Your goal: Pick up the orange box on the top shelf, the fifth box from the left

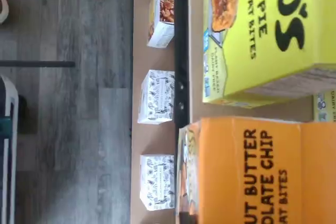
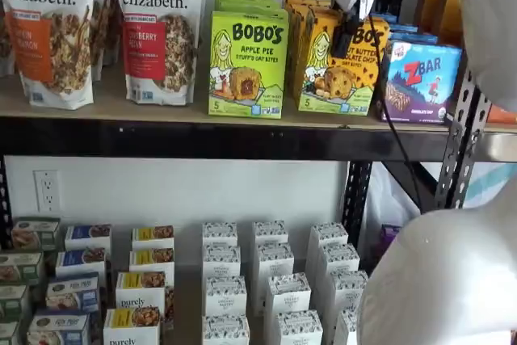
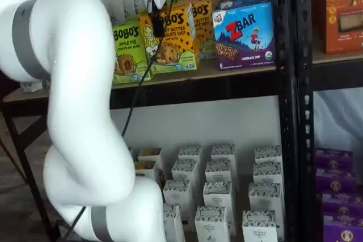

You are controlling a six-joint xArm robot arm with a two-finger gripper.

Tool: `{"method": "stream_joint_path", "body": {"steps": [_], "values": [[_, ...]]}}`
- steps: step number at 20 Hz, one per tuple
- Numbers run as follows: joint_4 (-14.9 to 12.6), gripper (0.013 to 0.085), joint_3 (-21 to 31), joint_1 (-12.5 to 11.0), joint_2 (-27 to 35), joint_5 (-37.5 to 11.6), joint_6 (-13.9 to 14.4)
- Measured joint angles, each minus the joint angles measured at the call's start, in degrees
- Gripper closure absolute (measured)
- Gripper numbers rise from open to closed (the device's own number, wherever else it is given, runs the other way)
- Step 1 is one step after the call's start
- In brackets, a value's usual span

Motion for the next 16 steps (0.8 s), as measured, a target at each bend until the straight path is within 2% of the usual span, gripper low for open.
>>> {"method": "stream_joint_path", "body": {"steps": [7, 16], "values": [[-1.99, 0.0770, 1.22, 0.94, -3.11, 2.97, 0.70], [-2.88, 0.0770, 3.73, 0.88, -7.72, 6.80, 0.64]]}}
